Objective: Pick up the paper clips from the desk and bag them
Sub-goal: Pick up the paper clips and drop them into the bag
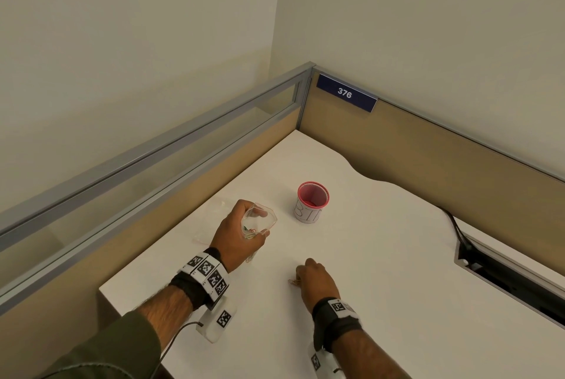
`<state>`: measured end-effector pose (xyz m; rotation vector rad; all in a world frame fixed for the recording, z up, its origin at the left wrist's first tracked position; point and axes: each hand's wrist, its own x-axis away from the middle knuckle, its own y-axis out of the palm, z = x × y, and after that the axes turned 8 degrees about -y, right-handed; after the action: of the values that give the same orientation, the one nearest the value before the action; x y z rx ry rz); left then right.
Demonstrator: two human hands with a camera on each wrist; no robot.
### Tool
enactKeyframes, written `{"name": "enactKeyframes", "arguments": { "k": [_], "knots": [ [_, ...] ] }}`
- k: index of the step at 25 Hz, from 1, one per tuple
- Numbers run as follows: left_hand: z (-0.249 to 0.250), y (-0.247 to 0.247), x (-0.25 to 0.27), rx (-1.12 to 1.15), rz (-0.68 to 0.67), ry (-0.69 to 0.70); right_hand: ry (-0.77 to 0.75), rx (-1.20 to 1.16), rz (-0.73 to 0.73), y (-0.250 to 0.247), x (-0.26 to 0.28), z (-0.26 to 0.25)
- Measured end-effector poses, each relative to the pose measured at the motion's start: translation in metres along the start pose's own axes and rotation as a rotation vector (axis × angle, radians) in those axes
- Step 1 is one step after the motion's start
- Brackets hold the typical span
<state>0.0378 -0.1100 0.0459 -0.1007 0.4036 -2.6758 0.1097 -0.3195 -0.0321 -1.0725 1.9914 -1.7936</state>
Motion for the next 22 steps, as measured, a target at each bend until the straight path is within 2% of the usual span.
{"name": "enactKeyframes", "arguments": {
  "k": [3, 5, 9, 11, 15, 18, 22],
  "knots": [
    [0.002, 0.000, 0.000, 0.001, 0.002, 0.002, 0.021, -0.035, -0.002, -0.006, -0.007, 0.005],
    [0.002, 0.000, -0.001, -0.007, 0.004, 0.003, 0.075, -0.145, 0.032, -0.014, -0.007, 0.011],
    [0.001, 0.002, -0.003, -0.025, 0.002, 0.004, 0.165, -0.402, 0.227, -0.054, 0.001, 0.014],
    [0.001, 0.004, -0.005, -0.026, -0.003, 0.000, 0.112, -0.533, 0.334, -0.086, 0.007, 0.003],
    [0.005, 0.011, -0.006, -0.011, -0.016, 0.012, -0.113, -0.671, 0.472, -0.155, 0.015, -0.046],
    [0.010, 0.014, -0.005, -0.022, -0.018, 0.007, -0.220, -0.644, 0.467, -0.176, 0.008, -0.076],
    [0.012, 0.015, -0.005, -0.024, -0.019, -0.024, -0.256, -0.464, 0.381, -0.173, 0.000, -0.091]
  ]
}}
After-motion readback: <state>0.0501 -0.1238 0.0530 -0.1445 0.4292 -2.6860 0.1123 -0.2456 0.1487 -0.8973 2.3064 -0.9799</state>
